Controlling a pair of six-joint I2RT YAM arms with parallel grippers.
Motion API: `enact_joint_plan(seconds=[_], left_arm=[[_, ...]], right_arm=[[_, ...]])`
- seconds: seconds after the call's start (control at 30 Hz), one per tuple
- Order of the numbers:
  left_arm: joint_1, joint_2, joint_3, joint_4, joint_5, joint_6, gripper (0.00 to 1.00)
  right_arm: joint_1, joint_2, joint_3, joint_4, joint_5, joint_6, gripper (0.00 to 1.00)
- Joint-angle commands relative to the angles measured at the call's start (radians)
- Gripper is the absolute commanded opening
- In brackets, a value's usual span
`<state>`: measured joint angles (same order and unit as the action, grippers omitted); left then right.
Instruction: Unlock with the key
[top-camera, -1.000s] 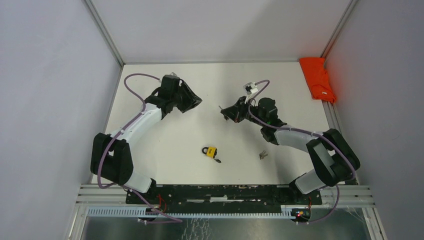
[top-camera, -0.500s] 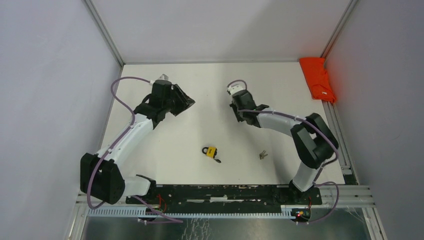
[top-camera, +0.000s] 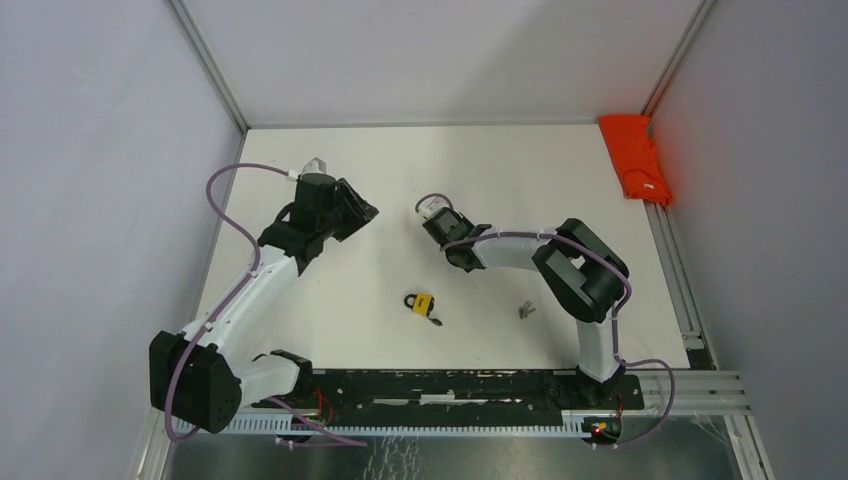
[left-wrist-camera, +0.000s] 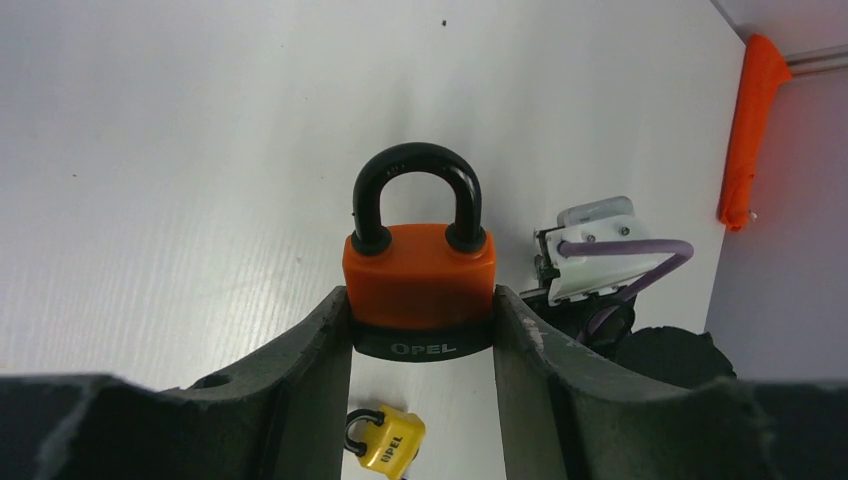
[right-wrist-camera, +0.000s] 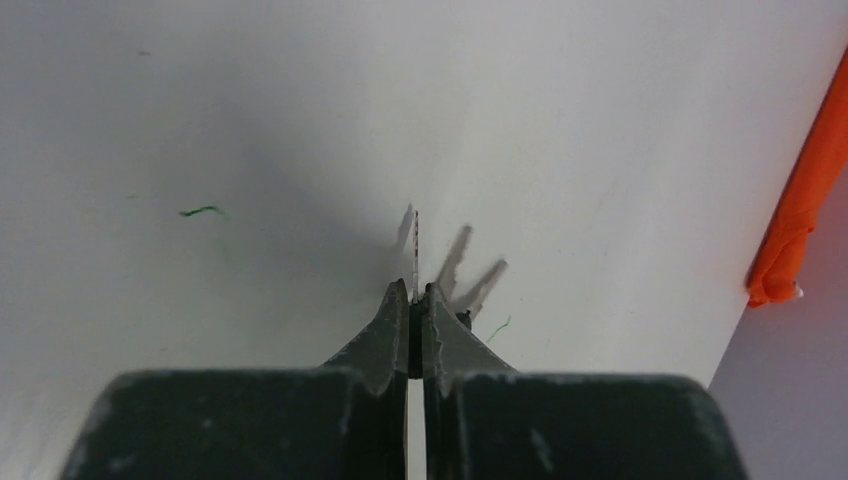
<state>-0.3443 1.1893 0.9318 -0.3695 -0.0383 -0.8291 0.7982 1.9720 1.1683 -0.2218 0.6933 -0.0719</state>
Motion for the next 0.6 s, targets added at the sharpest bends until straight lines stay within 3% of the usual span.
enact_joint_plan(seconds=[0.0,0.1,0.2,0.3,0.57], left_arm=[[0.003,-0.057,0.006,0.034,-0.051,0.052,0.02],[0.003,-0.068,0.006,0.028,-0.060,0.058,0.02],[0.003,-0.074,0.006,0.024,-0.059,0.061,0.02],[0.002,-0.079,0.003,0.023,-0.059,0.062,0.02],[0.003,-0.093,-0.005,0.017,-0.062,0.065,0.02]], right_arm=[[0.022,-0.013,0.022,0.046,-0.050,-0.060,0.06],[0.022,-0.072,-0.029,0.095,-0.169,-0.031,0.15],[0.020,-0.110,-0.048,0.108,-0.286,-0.004,0.34],[0.015,-0.119,-0.045,0.091,-0.365,0.021,0.44],[-0.087,-0.215,-0.114,0.155,-0.572,0.146,0.46]])
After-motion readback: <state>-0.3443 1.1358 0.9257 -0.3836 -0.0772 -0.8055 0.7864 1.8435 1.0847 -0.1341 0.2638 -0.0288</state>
